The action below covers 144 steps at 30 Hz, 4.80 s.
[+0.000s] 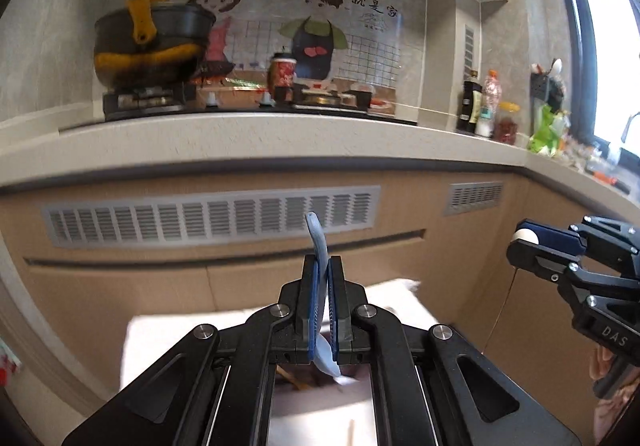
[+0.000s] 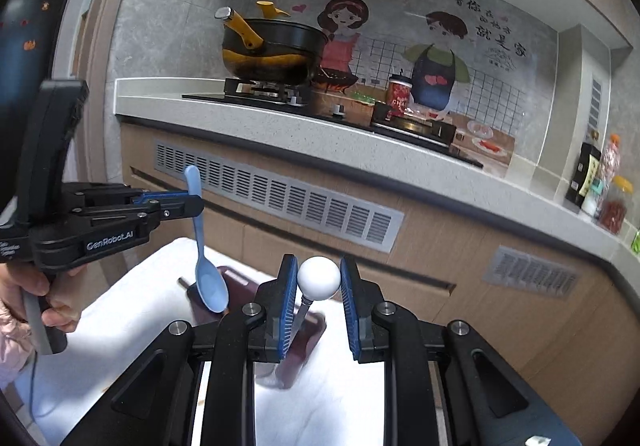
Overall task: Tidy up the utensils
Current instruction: 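Lower the blue spoon and ball-handled spoon into the maroon holder, opening both tools, then grasp the smiley-face steel spoon with the left tool while the right tool grasps the shovel-ended utensil, then lift the smiley-face spoon with the left tool while the right tool lifts the shovel-ended utensil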
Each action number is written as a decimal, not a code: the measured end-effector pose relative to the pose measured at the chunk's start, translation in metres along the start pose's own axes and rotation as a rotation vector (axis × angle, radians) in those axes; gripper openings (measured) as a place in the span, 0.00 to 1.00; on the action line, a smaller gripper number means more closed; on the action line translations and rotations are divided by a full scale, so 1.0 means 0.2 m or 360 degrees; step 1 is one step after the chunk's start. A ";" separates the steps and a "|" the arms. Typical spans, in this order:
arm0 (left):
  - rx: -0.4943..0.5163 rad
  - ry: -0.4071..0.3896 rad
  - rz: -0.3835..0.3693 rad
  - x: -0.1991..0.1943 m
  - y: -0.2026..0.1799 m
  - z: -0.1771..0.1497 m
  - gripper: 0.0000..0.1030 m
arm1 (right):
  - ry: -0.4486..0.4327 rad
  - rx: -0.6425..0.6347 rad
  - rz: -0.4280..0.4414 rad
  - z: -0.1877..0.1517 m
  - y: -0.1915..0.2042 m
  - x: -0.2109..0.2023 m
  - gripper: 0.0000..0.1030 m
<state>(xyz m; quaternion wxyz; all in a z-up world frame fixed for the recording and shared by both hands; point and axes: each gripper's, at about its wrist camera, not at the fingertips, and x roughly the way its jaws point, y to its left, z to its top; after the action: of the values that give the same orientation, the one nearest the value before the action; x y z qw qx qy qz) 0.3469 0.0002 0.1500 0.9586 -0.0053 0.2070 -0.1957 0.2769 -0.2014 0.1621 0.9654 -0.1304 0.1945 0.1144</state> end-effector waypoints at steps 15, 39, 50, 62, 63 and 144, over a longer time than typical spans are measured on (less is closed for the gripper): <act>-0.0195 0.0319 0.0007 0.37 0.19 -0.29 0.09 | 0.0262 0.0159 0.0113 -0.16 -0.01 0.54 0.56; -0.0345 0.0815 0.0379 -0.14 0.34 -1.19 0.79 | 0.0877 0.0329 0.0178 -0.89 0.50 0.53 0.92; -0.0621 0.0796 0.0556 -0.27 0.54 -1.31 0.85 | 0.0987 0.0258 0.0577 -0.89 0.84 0.49 0.23; -0.0441 0.0752 0.0447 -0.24 0.40 -1.27 0.85 | 0.1025 0.0112 0.0518 -0.95 0.82 0.44 0.07; -0.0429 0.0759 0.0419 -0.23 0.38 -1.27 0.85 | 0.1023 0.0137 0.0498 -0.95 0.79 0.44 0.07; -0.0159 0.0582 0.0378 -0.26 -0.11 -1.26 0.28 | 0.0915 0.0609 0.0365 -1.08 0.24 0.25 0.16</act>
<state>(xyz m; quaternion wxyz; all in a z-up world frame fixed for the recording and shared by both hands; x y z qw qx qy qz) 0.1944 0.0183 -0.0582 0.9200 0.0073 0.3859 -0.0685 0.2345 -0.2107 -0.0602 0.8591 0.0483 0.4893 0.1420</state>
